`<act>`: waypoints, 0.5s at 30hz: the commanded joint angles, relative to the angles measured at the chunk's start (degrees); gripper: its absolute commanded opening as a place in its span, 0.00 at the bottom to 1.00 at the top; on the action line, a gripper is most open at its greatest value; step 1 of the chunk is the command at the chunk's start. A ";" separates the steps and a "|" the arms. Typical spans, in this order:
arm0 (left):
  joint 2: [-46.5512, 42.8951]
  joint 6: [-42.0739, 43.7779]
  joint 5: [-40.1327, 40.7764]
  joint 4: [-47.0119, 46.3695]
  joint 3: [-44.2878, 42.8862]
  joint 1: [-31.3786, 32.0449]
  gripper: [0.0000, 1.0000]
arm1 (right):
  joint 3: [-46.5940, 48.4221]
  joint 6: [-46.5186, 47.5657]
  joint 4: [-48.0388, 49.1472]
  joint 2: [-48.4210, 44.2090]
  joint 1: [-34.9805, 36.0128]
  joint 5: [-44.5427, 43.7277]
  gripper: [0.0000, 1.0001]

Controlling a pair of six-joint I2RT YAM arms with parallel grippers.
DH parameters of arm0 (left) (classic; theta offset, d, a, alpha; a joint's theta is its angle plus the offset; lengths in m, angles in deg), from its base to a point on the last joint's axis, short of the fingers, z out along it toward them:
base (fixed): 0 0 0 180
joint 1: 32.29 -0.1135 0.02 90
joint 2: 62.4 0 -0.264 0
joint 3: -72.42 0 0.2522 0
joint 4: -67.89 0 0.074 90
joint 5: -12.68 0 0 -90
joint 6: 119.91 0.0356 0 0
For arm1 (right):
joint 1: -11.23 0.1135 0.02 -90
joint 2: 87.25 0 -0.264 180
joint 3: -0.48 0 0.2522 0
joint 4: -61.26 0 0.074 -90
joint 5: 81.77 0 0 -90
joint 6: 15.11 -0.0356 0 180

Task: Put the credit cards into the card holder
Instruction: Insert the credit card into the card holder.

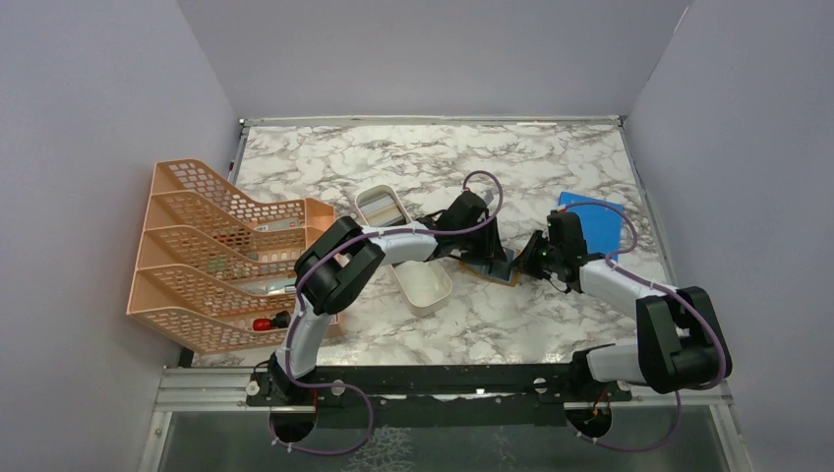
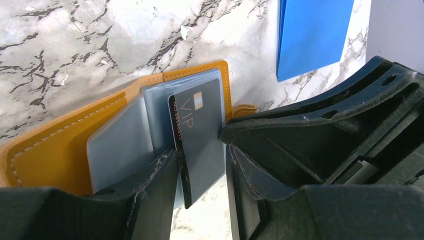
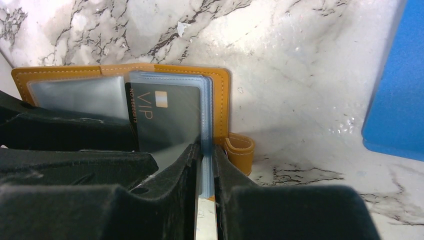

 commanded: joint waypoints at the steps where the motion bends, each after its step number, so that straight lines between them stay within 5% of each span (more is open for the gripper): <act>1: 1.26 -0.20 -0.01 -0.45 -1.77 0.90 0.42 | -0.71 -0.06 -0.94 -0.02 0.11 -0.30 0.20; 15: -2.34 6.16 4.14 8.58 -5.20 -0.87 0.42 | -0.28 1.64 -3.01 -2.27 0.10 -3.17 0.21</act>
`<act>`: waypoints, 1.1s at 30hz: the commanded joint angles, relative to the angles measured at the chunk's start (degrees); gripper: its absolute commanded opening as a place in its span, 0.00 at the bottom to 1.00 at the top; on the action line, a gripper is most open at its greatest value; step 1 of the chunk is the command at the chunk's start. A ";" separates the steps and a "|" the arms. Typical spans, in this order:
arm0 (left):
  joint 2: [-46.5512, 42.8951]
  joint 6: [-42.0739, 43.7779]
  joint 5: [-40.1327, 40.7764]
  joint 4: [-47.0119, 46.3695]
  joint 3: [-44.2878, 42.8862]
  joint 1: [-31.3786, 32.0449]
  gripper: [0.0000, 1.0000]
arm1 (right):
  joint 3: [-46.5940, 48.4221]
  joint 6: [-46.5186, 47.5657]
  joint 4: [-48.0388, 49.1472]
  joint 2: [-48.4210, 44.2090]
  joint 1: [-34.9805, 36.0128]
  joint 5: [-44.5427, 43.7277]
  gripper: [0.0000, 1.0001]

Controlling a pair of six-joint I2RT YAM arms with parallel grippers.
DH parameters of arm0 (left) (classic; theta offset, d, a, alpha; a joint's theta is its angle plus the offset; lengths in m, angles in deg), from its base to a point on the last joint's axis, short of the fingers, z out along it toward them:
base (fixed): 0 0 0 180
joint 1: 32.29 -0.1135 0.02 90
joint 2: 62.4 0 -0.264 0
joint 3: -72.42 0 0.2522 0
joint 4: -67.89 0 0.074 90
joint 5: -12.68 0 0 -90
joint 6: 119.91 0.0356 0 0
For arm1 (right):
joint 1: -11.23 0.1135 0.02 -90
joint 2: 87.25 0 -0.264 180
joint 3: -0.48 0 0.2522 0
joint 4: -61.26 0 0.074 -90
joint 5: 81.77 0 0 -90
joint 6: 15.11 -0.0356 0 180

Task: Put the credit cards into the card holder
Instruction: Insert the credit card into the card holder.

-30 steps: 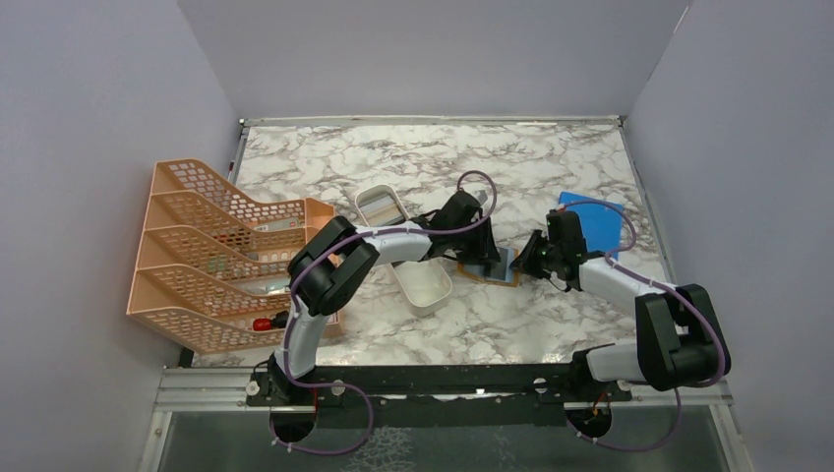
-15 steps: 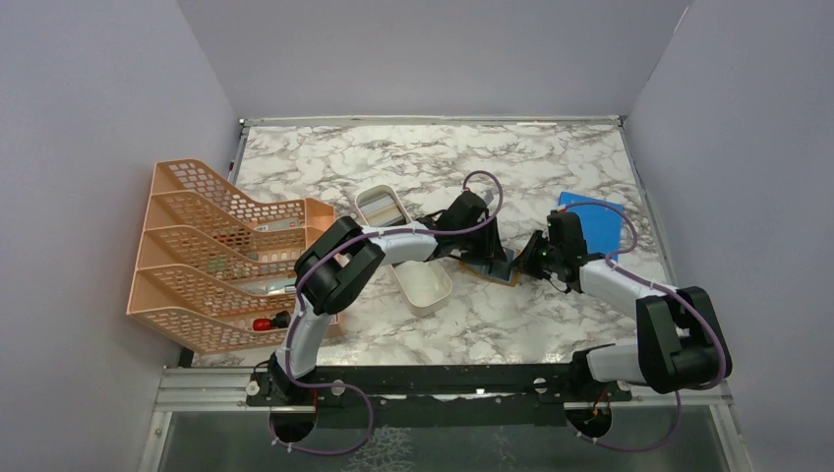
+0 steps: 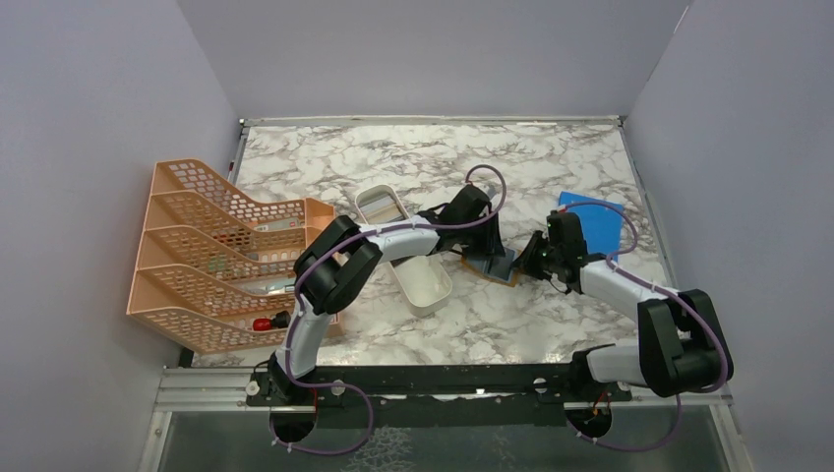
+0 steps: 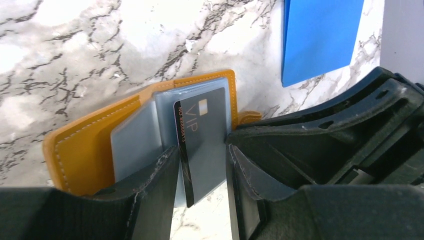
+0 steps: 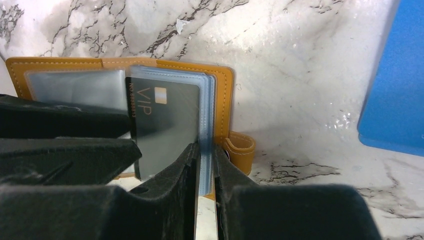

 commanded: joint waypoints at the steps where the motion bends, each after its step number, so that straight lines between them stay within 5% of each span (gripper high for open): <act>1: -2.16 2.26 2.30 2.89 -1.18 -0.73 0.42 | 0.08 1.37 -2.55 -1.77 0.12 -2.10 0.21; 13: -2.88 2.99 1.00 1.04 0.64 -0.80 0.24 | 1.52 2.54 -4.63 -6.61 0.12 1.31 0.22; 29: -15.64 25.82 14.30 20.49 -5.84 -3.44 0.35 | 2.04 3.02 -4.09 -9.29 0.12 7.09 0.35; 33: -16.51 29.17 9.45 20.77 -5.81 -4.23 0.35 | 0.92 1.09 -1.50 -8.02 0.12 8.30 0.40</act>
